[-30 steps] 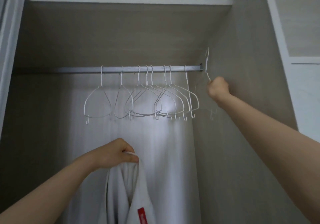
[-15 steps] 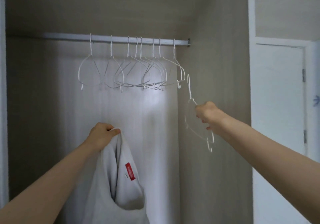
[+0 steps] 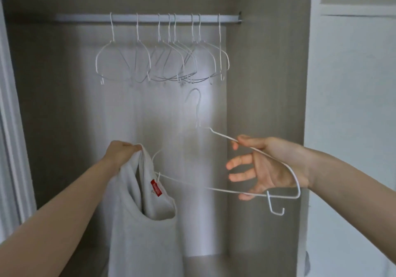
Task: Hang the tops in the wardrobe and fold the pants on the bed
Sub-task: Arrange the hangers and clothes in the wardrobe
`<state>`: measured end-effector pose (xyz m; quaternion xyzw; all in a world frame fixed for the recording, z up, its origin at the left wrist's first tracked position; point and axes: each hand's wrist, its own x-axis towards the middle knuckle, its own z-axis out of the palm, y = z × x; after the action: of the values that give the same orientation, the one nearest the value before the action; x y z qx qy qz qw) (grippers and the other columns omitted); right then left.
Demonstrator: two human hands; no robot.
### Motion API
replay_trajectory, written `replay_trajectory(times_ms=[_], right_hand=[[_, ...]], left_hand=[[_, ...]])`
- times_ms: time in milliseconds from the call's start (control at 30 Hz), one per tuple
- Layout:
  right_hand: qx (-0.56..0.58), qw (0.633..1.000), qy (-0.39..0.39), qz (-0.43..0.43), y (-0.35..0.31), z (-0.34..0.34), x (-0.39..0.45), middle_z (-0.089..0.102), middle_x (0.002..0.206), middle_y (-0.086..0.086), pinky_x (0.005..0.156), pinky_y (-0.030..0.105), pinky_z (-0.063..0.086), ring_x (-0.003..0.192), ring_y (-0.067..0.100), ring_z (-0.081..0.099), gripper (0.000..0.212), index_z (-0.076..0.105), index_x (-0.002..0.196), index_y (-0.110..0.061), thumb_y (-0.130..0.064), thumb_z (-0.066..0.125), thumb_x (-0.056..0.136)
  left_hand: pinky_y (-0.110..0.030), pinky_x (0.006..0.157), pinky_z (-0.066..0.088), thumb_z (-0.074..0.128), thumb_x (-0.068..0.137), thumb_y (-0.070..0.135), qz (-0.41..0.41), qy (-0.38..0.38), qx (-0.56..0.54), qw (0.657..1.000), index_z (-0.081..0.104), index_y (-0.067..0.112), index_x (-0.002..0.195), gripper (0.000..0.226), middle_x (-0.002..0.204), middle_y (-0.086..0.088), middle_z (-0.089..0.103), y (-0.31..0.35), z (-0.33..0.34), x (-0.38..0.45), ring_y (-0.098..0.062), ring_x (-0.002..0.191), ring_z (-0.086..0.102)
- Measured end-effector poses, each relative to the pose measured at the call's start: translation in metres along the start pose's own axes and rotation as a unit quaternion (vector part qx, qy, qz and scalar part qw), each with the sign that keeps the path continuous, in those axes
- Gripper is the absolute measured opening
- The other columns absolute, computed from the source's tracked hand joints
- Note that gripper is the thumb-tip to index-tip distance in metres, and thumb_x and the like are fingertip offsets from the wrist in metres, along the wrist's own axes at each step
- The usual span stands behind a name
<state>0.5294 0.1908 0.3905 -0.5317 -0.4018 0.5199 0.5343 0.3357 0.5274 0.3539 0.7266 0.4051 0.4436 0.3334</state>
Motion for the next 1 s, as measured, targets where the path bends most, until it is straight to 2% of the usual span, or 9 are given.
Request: replay_trajectory(times_ms=[100,233,500,667,767,833,900,933,1000], right_hand=[[-0.014,0.999,-0.049,-0.007,-0.004,-0.012,-0.007,0.062,0.085,0.014,0.088,0.064,0.040,0.070,0.029,0.061,0.017,0.053,0.089,-0.024,-0.039,0.049,0.095],[-0.021,0.995,-0.094,-0.016,-0.005,-0.015,-0.008,0.057,0.077,0.011,0.084,0.061,0.045,0.063,0.024,0.056,0.014,0.055,0.089,-0.024,-0.039,0.055,0.091],[-0.047,0.995,-0.064,-0.053,0.025,0.012,0.030,0.047,0.062,0.005,0.076,0.061,0.049,0.051,0.018,0.046,0.015,0.052,0.085,-0.023,-0.034,0.051,0.095],[-0.047,0.993,-0.030,-0.107,0.055,0.038,0.058,0.044,0.061,0.004,0.080,0.072,0.043,0.050,0.017,0.043,0.025,0.046,0.077,-0.021,-0.027,0.044,0.102],[-0.028,0.981,-0.039,-0.189,0.054,0.044,0.065,0.041,0.062,0.003,0.079,0.074,0.045,0.052,0.017,0.041,0.029,0.044,0.074,-0.018,-0.023,0.042,0.102],[0.023,0.969,-0.067,-0.237,0.048,0.042,0.066,0.039,0.063,0.003,0.078,0.077,0.042,0.051,0.016,0.039,0.025,0.043,0.076,-0.016,-0.022,0.044,0.100],[0.050,0.957,-0.108,-0.264,0.041,0.037,0.063,0.038,0.066,0.004,0.078,0.079,0.039,0.053,0.016,0.039,0.020,0.042,0.080,-0.015,-0.024,0.048,0.097],[0.051,0.952,-0.129,-0.272,0.038,0.036,0.062,0.039,0.067,0.004,0.078,0.080,0.039,0.055,0.016,0.040,0.019,0.043,0.083,-0.014,-0.025,0.051,0.096],[0.051,0.946,-0.166,-0.272,0.036,0.032,0.061,0.045,0.071,0.007,0.077,0.080,0.039,0.062,0.019,0.047,0.017,0.045,0.083,-0.013,-0.023,0.054,0.093]], left_hand=[[-0.040,0.081,0.052,0.070,0.087,0.028,-0.001,-0.001,0.033,0.999,0.073,-0.002,0.084,0.030,0.086,-0.017,0.069,0.001,-0.005,-0.006,-0.026,0.080,0.062],[-0.032,0.067,0.038,0.068,0.090,0.024,0.009,-0.003,0.030,0.999,0.067,-0.015,0.089,0.039,0.075,-0.015,0.056,0.003,-0.013,-0.020,-0.021,0.071,0.047],[-0.036,0.086,0.052,0.068,0.091,0.023,0.035,-0.045,-0.091,0.994,0.075,0.003,0.095,0.022,0.093,-0.016,0.072,0.053,-0.008,-0.056,-0.024,0.083,0.063],[-0.025,0.058,0.048,0.064,0.093,0.020,0.051,-0.102,-0.154,0.982,0.072,0.004,0.085,0.020,0.070,-0.010,0.064,0.094,-0.001,-0.070,-0.021,0.062,0.055],[-0.030,0.063,0.058,0.060,0.096,0.024,0.069,-0.149,-0.174,0.971,0.076,0.004,0.095,0.026,0.080,-0.010,0.071,0.115,-0.007,-0.073,-0.021,0.067,0.066],[-0.031,0.072,0.056,0.059,0.097,0.028,0.154,-0.127,-0.087,0.976,0.075,0.002,0.099,0.030,0.088,-0.012,0.066,0.124,-0.016,-0.072,-0.016,0.075,0.063],[-0.026,0.088,0.040,0.056,0.097,0.034,0.280,-0.041,0.128,0.950,0.074,0.007,0.095,0.032,0.093,-0.004,0.056,0.127,-0.027,-0.070,-0.011,0.087,0.052],[-0.027,0.090,0.035,0.053,0.098,0.037,0.314,-0.023,0.190,0.930,0.071,0.010,0.091,0.034,0.091,-0.001,0.051,0.129,-0.032,-0.071,-0.012,0.089,0.046],[-0.027,0.074,0.035,0.047,0.100,0.038,0.332,-0.063,0.192,0.921,0.057,0.004,0.079,0.041,0.076,0.000,0.044,0.131,-0.035,-0.074,-0.010,0.074,0.041]])
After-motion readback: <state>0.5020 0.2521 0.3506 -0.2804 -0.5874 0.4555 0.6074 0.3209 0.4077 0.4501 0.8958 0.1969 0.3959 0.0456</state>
